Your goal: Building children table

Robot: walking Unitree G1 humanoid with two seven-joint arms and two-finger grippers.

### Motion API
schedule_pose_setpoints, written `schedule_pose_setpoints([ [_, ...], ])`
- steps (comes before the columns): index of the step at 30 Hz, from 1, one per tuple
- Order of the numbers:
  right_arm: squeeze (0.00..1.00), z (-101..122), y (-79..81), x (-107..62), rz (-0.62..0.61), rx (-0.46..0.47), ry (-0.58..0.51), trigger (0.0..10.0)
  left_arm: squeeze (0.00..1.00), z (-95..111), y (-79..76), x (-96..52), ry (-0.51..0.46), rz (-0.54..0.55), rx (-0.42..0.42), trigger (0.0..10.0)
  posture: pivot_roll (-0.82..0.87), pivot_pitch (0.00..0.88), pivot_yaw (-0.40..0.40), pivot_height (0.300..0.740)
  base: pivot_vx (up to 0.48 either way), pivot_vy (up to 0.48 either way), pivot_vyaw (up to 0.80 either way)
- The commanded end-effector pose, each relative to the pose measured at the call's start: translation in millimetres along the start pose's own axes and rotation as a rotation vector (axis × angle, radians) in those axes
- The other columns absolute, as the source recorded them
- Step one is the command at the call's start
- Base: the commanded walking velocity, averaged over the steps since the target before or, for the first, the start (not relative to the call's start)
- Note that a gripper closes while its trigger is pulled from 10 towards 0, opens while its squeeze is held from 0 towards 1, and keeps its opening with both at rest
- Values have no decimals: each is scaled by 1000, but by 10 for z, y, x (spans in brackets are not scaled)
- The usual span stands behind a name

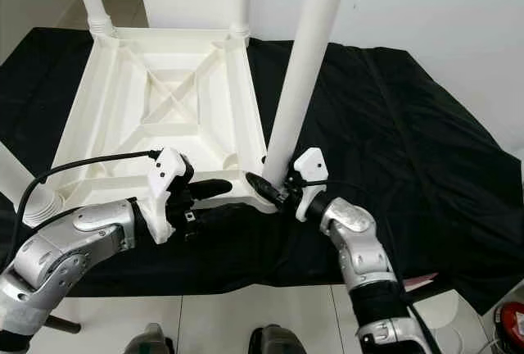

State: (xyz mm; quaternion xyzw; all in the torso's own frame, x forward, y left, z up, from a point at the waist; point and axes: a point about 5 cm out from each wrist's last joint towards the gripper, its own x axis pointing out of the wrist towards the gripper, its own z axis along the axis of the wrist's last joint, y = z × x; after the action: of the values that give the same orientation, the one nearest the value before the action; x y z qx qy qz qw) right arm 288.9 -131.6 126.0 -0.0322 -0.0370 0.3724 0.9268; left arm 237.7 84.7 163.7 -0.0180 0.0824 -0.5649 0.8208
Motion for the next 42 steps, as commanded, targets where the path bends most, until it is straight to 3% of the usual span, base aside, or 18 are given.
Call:
schedule_pose_setpoints([
  [1,0,-58,55,37,-139,14,51,10000,0,-19,-64,1,3,-118,1,10000,77,88,-58,740,0,0,0],
  [9,0,-117,160,126,-427,61,109,10000,0,3,-18,-3,2,-106,13,10000,79,77,-56,740,0,0,0],
  [16,0,-40,242,173,-436,77,71,10000,0,8,-7,0,8,-119,19,10000,66,79,-42,740,0,0,0],
  [17,278,-9,238,162,-432,72,56,10000,0,12,-9,4,9,-127,19,10000,65,76,-41,740,0,0,0],
  [19,278,9,233,152,-434,70,49,10000,0,15,-10,6,9,-132,19,10000,65,76,-41,740,0,0,0],
  [20,1000,29,219,129,-423,66,37,10000,0,21,-8,5,9,-134,21,10000,62,71,-34,740,0,0,0],
  [27,1000,47,82,-27,-335,20,35,10000,0,39,11,4,13,-140,30,10000,55,65,-21,740,0,0,0],
  [28,0,40,43,-84,-268,-5,36,10000,0,42,8,8,15,-149,33,10000,51,52,-16,740,0,0,0],
  [32,0,27,-50,-162,-117,-41,46,10000,0,40,9,14,22,-164,36,10000,43,46,-10,740,0,0,0],
  [36,0,27,-80,-147,-79,-42,49,10000,0,39,11,19,24,-169,39,10000,40,46,-5,740,0,0,0],
  [39,0,49,-113,-20,75,-30,44,10000,0,42,0,34,26,-186,40,10000,42,36,2,740,0,0,0],
  [42,0,54,-122,59,125,-45,48,10000,0,40,-10,34,28,-192,41,10000,43,35,4,740,0,0,0],
])
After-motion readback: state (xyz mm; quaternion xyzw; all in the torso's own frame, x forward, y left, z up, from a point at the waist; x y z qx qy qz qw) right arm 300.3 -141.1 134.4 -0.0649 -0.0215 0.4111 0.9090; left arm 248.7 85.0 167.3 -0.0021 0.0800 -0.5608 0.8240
